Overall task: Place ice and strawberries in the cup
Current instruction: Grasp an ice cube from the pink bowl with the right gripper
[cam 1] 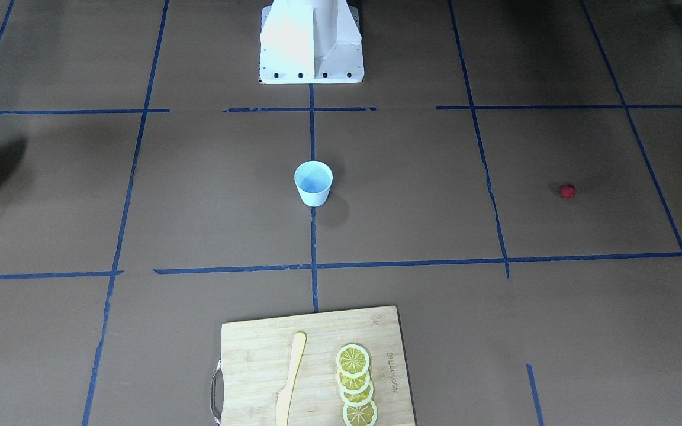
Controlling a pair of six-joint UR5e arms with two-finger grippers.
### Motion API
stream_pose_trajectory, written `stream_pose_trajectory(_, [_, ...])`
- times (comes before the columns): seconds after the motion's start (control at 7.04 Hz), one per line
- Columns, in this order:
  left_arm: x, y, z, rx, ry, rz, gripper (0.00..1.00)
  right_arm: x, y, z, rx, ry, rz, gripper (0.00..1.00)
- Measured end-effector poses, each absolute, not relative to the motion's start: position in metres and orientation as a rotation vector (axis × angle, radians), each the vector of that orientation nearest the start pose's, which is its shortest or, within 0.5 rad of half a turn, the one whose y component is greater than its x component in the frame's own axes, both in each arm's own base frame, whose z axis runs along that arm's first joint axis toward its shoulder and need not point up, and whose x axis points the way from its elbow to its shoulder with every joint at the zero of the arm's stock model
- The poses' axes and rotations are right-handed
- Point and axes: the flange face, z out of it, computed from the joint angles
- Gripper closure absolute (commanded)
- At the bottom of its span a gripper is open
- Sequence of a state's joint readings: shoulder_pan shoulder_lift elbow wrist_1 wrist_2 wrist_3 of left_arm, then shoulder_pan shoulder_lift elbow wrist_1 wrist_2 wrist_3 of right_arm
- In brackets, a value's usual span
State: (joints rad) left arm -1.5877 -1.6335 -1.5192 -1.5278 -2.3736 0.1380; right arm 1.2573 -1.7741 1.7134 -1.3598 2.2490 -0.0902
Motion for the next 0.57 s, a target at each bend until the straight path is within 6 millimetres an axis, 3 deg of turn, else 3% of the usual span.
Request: stream_pose_trajectory(0.57, [-0.0704,-0.5157,0.6555,0.030,0.803,0.101,0.00,-0.0679,-0.4256,0.6731,0.065,-0.674,-0.469,0.29])
